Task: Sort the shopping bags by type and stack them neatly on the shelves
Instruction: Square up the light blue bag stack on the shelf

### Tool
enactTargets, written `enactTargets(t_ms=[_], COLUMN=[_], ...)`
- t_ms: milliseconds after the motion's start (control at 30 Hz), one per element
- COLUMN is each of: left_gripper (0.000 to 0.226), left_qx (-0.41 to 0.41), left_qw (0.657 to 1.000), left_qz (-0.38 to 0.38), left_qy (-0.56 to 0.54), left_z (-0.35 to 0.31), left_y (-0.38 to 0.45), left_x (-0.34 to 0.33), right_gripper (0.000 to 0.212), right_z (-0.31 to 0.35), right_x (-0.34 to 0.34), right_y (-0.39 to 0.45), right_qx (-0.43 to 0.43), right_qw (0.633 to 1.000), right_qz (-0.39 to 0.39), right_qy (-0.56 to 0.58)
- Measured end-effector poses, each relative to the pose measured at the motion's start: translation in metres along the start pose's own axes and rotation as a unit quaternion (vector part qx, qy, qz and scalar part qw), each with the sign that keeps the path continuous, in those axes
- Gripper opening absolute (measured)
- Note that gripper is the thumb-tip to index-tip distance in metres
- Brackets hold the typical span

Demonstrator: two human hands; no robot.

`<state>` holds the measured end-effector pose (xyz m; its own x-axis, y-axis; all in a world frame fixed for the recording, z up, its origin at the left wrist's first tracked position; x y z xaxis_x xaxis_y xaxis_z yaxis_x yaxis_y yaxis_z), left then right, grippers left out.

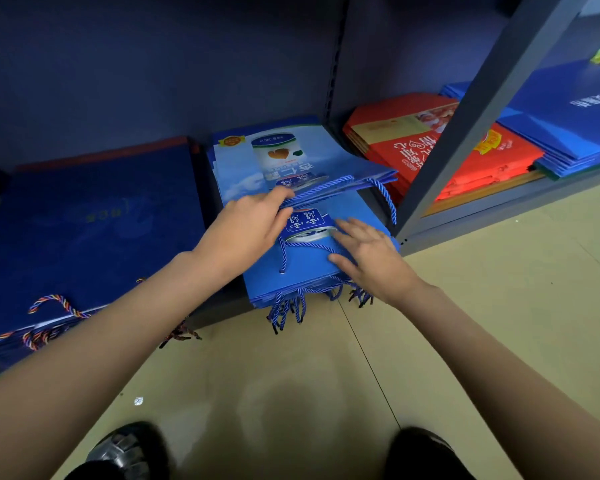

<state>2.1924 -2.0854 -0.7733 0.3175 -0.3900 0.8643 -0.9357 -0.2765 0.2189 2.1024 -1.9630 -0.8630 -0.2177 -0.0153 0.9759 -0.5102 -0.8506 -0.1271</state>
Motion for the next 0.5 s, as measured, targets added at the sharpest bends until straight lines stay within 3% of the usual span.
enactTargets(t_ms=[100,167,267,367,500], left_gripper=[0.035,0.035,0.036,0.036,0.036], left_qx=[-0.001,0.002,0.006,0.020,0.039], left_qw=[1.000,1.000,1.000,1.000,0.998], left_qz=[0.014,0.015,0.011,0.010,0.018], left_qy=[0.006,0.005,0.004,0.012,0.034], left_z=[0.007,0.012,0.009,0.010,0.012], left_y=[-0.005,-0.005,-0.004,-0.003,-0.006], left_x=[-0.005,-0.008,-0.012,-0.019,-0.035], right_gripper=[0.027,0.013,0.010,0.009,0.019], right_z=[-0.016,-0.020,-0.013,-0.013,-0.012], right_x=[0.022,0.023,0.023,0.027,0.010], right_y=[-0.010,-0.016,-0.007,0.006,0.019], right_qx=[-0.036,-0.055,-0.105,-0.201,-0.202], right_qw=[0.991,0.986,0.978,0.936,0.913], right_qz=[-0.113,-0.134,-0.158,-0.207,-0.133], right_qy=[0.064,0.076,0.082,0.199,0.330])
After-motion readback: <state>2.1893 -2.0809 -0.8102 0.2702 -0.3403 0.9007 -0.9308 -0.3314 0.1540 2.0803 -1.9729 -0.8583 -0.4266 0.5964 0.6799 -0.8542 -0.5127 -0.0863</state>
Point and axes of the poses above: each hand's wrist, its own y-axis towards the middle knuckle, its own x-axis out of the back of the hand, z = x × y, the point moved 8 cm from there along y, towards the middle knuckle, and after that the axes turned 6 degrees about -y, right-handed, at the moved point
